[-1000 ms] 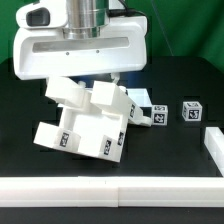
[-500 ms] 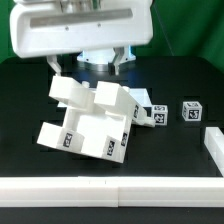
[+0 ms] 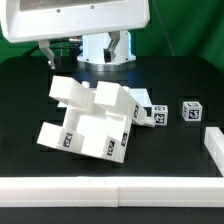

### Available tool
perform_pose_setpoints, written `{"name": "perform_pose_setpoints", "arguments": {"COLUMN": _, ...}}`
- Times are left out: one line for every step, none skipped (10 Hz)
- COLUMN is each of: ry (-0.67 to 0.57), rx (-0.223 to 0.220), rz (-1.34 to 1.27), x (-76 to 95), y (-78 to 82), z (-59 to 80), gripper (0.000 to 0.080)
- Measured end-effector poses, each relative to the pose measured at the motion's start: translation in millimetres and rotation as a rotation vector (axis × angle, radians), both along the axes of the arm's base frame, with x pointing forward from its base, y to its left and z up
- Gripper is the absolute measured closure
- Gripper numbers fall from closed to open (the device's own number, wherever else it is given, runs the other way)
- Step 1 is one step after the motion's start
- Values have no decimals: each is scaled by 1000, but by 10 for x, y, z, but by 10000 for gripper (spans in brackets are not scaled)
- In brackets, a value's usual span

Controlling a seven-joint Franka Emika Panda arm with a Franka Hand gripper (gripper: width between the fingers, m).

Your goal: Assemble chair

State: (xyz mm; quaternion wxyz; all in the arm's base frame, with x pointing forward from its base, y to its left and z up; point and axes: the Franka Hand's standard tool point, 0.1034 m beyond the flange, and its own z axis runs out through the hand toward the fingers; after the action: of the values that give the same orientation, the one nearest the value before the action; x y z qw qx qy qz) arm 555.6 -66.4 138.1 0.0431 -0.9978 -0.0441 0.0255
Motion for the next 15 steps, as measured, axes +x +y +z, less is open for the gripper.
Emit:
{"name": "perform_pose_setpoints", "arguments": {"ry": 0, "rx": 0, "rz": 0, "x": -1, "y": 0, "z": -3, "gripper": 150}}
{"name": "perform_pose_setpoints", "arguments": {"ry": 4, "rx": -1, "rz": -2, "x": 15, "y": -3, "z": -12, "gripper": 150}}
{"name": "perform_pose_setpoints", "arguments": {"ry": 34, "rx": 0, "rz": -24, "x": 162, "y": -27, "z": -13, "gripper": 150}}
{"name": "perform_pose_setpoints", "arguments": {"ry": 42, "rx": -6, "rz": -20, "x": 388, "y": -68, "z": -8, "gripper": 150}}
{"name": "perform_pose_setpoints", "arguments": {"ry": 26, "rx": -12, "rz": -14, "x": 415, "y": -66, "z": -18, "gripper": 150}}
{"name": "perform_pose_setpoints", "arguments": {"ry": 33, "rx": -9, "rz": -17, "x": 367, "y": -63, "z": -27, "gripper": 150}}
{"name": "perform_pose_setpoints", "arguments": {"ry": 33, "rx": -10, "rz": -17, "x": 371, "y": -67, "z": -32, "gripper": 150}}
{"name": "perform_pose_setpoints", "arguments": {"ry": 34, "rx": -10, "rz": -17, "x": 369, "y": -68, "z": -34, "gripper": 150}}
{"name": "perform_pose_setpoints", "arguments": {"ry": 34, "rx": -10, "rz": -17, "x": 370, "y": -68, "z": -36, "gripper": 150}}
{"name": "perform_pose_setpoints", "arguments": {"ry": 33, "rx": -13, "rz": -16, "x": 391, "y": -73, "z": -45, "gripper": 150}}
{"name": "perform_pose_setpoints", "arguments": {"ry": 30, "rx": -16, "rz": -18, "x": 431, "y": -100, "z": -54, "gripper": 150}}
{"name": "perform_pose_setpoints", "arguments": {"ry": 30, "rx": -19, "rz": -23, "x": 468, "y": -148, "z": -74, "gripper": 150}}
{"name": "perform_pose_setpoints", "arguments": {"ry": 27, "rx": -25, "rz": -25, "x": 525, "y": -189, "z": -100, "gripper": 150}}
{"name": "perform_pose_setpoints", "arguments": {"ry": 25, "rx": -31, "rz": -26, "x": 581, "y": -217, "z": -134, "gripper": 150}}
{"name": "perform_pose_setpoints", "arguments": {"ry": 25, "rx": -38, "rz": -26, "x": 636, "y": -249, "z": -187, "gripper": 150}}
